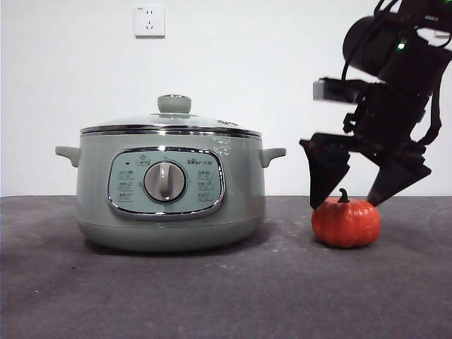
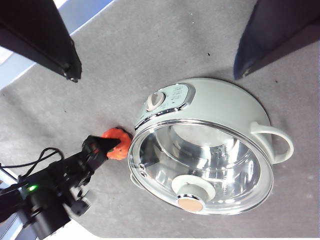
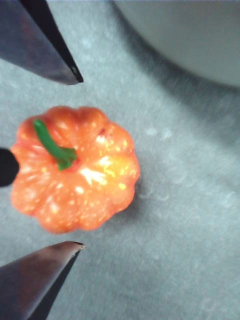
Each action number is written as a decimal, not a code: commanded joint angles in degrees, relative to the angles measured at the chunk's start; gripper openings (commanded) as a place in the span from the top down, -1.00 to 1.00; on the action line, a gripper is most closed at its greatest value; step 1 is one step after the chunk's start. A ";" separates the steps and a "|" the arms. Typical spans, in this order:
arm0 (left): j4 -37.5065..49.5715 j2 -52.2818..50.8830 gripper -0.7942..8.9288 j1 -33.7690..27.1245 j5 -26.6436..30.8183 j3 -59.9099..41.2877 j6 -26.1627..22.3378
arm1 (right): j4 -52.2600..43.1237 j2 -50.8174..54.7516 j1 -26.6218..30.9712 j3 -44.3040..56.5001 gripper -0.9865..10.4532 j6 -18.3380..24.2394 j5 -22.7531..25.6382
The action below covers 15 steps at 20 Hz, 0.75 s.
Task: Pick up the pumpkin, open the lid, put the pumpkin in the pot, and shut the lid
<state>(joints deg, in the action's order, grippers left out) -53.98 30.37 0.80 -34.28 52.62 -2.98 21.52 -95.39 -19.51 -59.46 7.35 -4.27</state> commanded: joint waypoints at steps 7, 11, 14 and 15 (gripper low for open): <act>0.28 -0.02 -0.84 0.11 -0.24 0.07 0.17 | -1.57 -3.10 -0.17 -0.07 -0.06 0.63 0.33; 0.28 -0.02 -0.84 0.11 -0.20 0.07 0.17 | -1.33 -3.10 0.00 -0.07 0.78 -0.46 0.11; 0.28 0.00 -0.84 0.11 2.58 0.07 0.15 | -1.33 -3.06 0.00 -0.07 0.86 -1.38 0.13; 0.33 0.02 -0.84 0.09 2.82 0.07 0.15 | -1.29 -2.89 0.00 -0.07 0.86 -1.55 0.15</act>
<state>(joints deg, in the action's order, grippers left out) -53.98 30.39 0.80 -31.59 52.62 -2.98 20.32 -97.89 -19.49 -59.46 6.68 -4.27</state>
